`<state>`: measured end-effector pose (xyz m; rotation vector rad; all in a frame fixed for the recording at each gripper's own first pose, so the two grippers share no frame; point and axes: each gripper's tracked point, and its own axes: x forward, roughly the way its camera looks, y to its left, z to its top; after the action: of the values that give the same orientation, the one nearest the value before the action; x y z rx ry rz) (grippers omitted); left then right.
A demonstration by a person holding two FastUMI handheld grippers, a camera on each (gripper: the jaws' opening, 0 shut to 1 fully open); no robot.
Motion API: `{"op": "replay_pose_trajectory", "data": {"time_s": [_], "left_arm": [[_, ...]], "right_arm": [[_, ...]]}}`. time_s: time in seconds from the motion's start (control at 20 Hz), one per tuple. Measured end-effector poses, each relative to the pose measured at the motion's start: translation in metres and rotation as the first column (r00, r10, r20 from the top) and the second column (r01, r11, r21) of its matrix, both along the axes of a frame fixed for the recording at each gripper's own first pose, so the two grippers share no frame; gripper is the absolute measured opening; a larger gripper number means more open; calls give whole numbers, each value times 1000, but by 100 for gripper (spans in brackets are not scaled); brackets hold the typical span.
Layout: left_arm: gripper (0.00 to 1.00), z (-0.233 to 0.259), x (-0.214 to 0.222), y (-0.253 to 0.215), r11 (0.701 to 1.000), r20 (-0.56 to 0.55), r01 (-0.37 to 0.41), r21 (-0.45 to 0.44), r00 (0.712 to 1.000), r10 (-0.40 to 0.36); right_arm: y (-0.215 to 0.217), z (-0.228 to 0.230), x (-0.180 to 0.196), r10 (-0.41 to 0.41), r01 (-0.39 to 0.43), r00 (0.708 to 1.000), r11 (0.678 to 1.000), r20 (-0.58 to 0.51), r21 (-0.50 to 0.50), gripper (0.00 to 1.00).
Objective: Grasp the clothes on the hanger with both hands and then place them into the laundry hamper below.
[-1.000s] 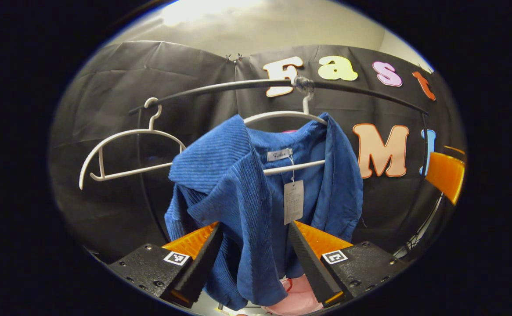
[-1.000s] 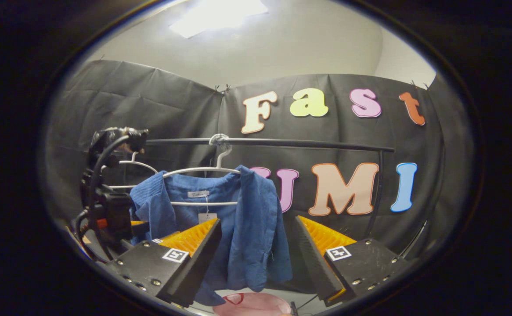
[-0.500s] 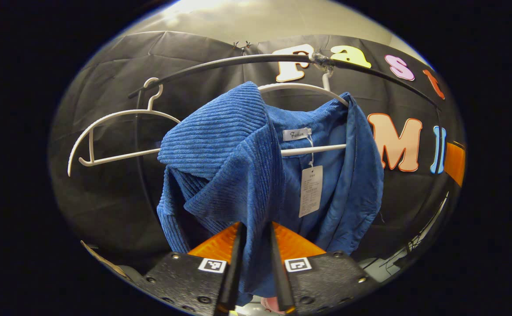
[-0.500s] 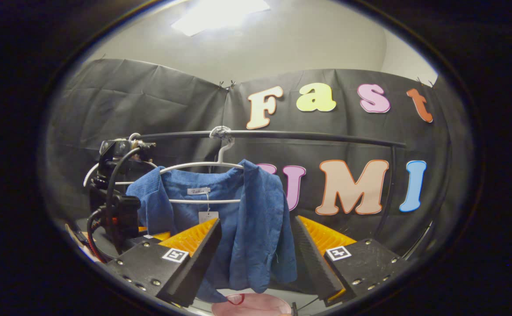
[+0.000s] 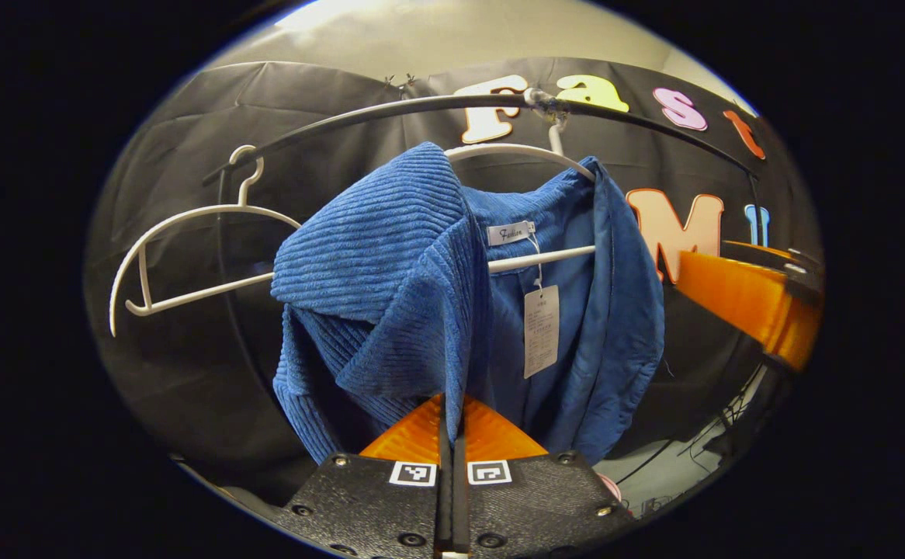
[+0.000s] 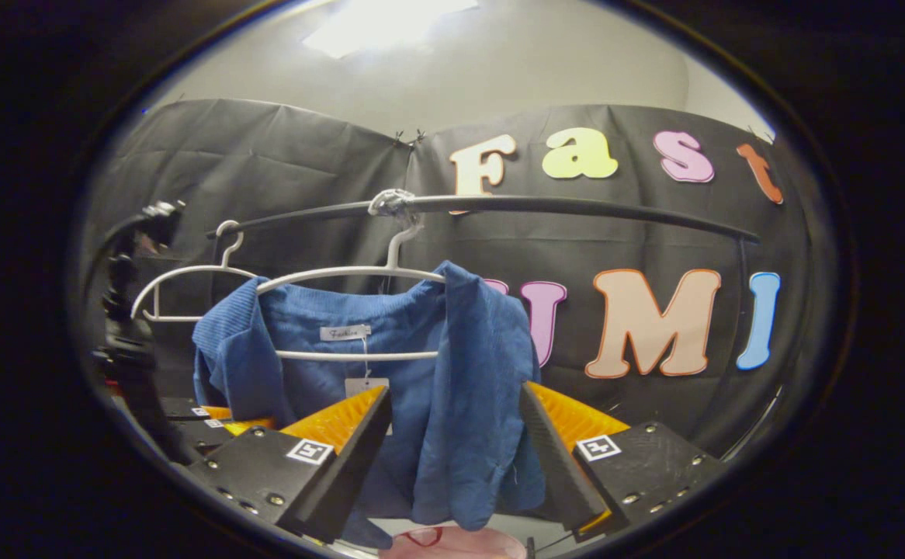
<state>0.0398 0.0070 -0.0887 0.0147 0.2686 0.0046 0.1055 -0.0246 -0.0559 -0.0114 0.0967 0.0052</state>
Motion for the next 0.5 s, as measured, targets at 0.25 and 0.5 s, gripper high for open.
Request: {"op": "replay_pose_trajectory", "data": {"time_s": [0.25,0.5], "left_arm": [[1,3,-3,-2,999,-1,34,2,999,-34],[1,10,-10,-1,998,8,61,17,998,-62]], "right_arm": [[-5,-36,49,-97,97,995,995,-37,-13,96],[-4,-62,78,-170,169,984,985,-50,-20,96]]}}
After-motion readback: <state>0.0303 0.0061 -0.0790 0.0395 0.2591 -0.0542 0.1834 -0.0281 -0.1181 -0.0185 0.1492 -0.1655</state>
